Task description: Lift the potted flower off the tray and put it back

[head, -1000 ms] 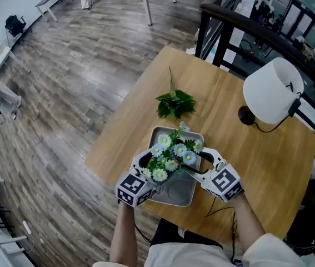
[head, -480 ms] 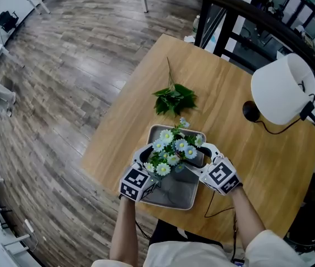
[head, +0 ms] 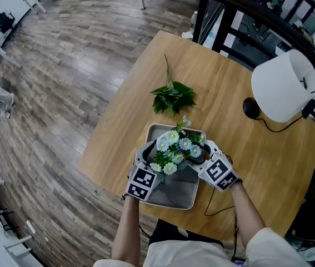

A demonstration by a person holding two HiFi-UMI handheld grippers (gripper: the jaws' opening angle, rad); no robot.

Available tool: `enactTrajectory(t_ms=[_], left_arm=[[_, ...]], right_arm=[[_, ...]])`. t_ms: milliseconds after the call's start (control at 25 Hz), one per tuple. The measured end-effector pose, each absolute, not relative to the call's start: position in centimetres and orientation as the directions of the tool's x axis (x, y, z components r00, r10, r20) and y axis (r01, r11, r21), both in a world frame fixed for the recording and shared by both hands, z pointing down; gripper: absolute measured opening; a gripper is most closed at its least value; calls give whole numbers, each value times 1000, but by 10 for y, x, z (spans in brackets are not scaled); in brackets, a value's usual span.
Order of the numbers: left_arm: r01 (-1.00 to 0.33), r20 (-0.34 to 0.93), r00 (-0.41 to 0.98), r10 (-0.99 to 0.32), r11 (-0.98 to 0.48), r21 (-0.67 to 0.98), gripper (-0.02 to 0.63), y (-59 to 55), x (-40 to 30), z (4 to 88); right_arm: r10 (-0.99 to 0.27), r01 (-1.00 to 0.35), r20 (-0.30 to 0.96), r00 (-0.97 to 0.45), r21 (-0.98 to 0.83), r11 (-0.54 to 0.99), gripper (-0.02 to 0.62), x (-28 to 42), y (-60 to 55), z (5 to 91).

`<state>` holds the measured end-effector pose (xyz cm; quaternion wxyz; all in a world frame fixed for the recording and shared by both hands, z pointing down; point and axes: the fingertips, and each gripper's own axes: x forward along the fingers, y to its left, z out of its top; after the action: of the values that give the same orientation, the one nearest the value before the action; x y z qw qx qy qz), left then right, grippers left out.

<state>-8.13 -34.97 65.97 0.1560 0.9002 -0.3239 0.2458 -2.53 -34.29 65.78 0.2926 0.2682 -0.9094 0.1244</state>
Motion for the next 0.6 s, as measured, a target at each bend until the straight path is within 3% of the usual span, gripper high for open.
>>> enactTrajectory(t_ms=[600], left_arm=[[-733, 518, 635, -573, -659, 171, 433, -329, -99, 649]], right_arm=[[-503, -626, 615, -607, 19, 779, 278, -4, -321, 650]])
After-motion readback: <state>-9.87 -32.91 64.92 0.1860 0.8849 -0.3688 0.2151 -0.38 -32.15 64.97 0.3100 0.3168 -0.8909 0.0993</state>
